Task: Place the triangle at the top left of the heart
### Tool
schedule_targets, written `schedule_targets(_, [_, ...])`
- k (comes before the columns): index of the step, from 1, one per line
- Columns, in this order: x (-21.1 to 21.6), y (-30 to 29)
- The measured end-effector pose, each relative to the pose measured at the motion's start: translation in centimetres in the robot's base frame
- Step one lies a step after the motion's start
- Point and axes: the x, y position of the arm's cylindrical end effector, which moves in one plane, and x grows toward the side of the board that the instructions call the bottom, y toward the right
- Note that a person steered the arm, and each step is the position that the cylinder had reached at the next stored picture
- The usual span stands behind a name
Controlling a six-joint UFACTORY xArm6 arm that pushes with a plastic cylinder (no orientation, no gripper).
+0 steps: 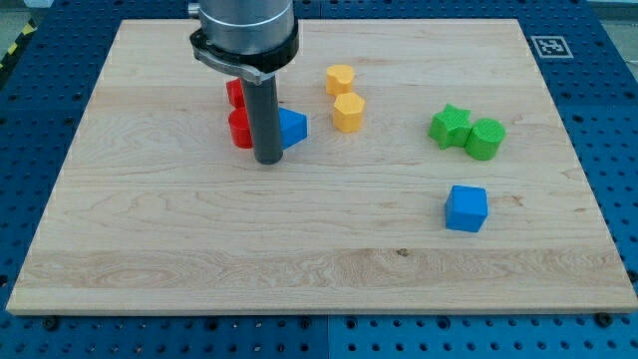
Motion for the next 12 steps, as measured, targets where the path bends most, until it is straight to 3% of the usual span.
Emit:
schedule_targets(4, [-6.8, 1.7])
schedule_targets(6, [-4.4, 3.1])
schedule_targets(12, [-9.5, 4.0])
